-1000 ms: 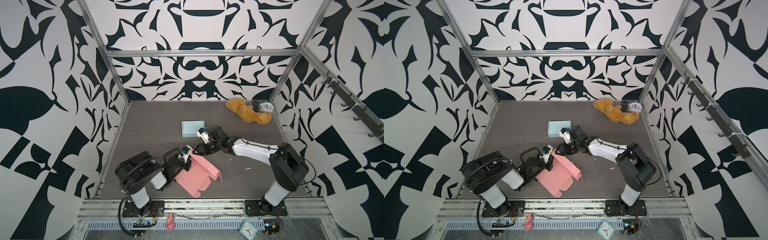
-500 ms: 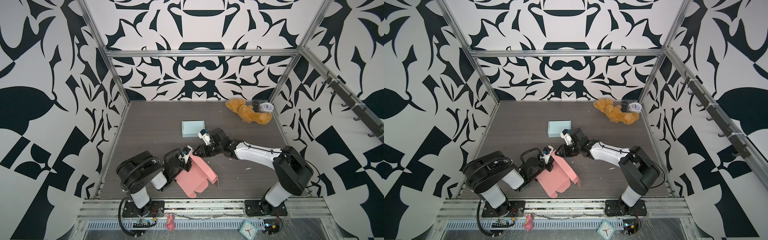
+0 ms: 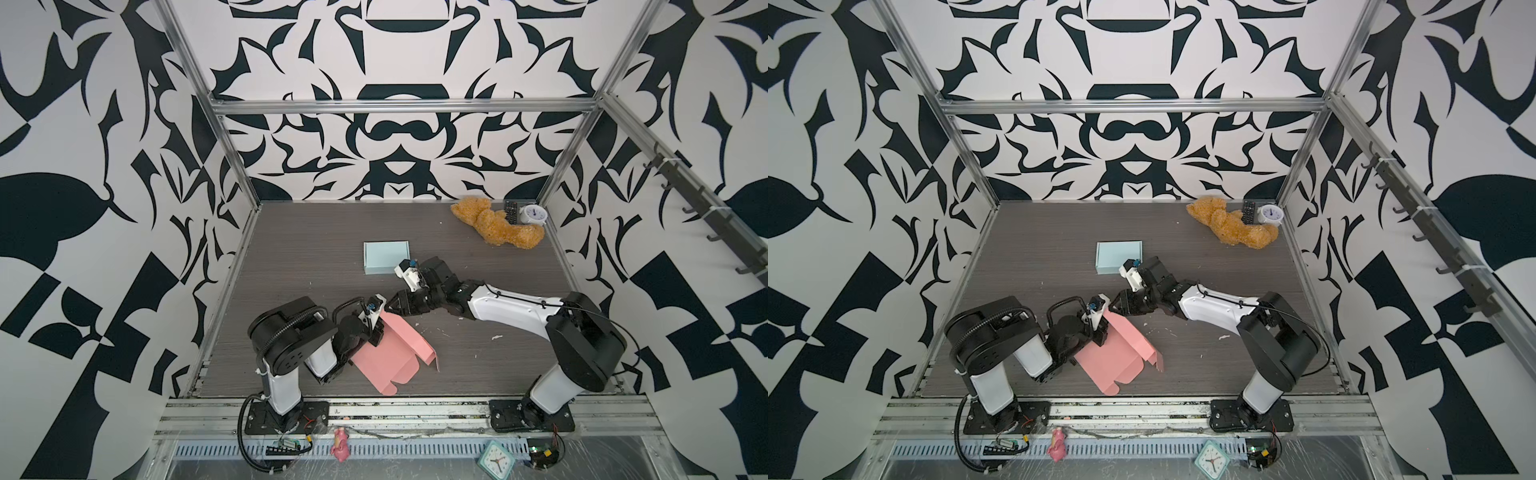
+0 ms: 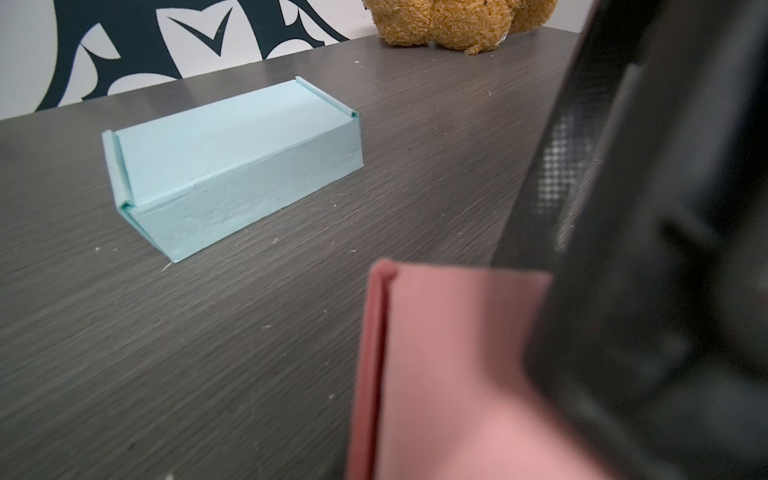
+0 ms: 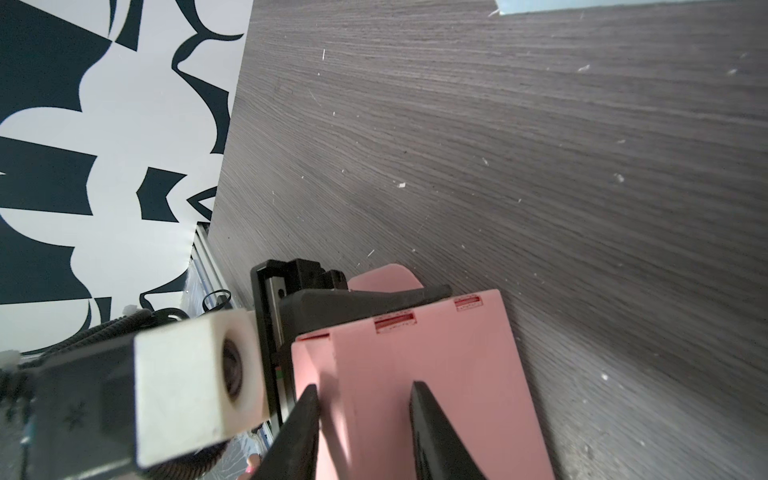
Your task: Fold the paper box
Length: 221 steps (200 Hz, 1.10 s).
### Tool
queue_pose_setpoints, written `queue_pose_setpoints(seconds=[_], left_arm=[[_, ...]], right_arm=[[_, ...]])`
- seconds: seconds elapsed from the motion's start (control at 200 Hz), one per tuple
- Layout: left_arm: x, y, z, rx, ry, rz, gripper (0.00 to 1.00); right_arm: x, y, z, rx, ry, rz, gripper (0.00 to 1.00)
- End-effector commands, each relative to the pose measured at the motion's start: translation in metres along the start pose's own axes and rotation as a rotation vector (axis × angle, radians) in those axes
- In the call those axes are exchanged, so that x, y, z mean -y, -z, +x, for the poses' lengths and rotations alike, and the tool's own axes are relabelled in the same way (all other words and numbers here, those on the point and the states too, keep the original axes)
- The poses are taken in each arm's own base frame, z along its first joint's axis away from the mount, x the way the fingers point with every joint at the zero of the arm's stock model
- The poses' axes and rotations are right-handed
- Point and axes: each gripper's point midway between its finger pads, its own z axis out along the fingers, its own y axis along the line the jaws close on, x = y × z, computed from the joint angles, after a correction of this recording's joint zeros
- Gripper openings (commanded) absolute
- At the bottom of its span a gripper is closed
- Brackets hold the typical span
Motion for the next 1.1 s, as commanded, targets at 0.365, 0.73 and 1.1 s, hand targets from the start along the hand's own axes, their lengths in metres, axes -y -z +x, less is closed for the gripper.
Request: queue_pose_setpoints(seconds=[0.365,0.73,1.1], left_arm=[[0.002,0.002,-0.011,0.043,0.023,0.011,0.07],[0.002,0.002,-0.005,0.026,0.03,0.011,0.11],[0.0,0.0,0.0,0.011,0.038,0.001,0.19]], right_arm=[[-0.009,0.029,0.003,0.054,0.015,0.02,0.49],[0.012,0.07,-0.025,0.19,-0.015,0.048,0.55],[0.062,0.027,-0.025,0.088,-0.041,0.077,0.51]])
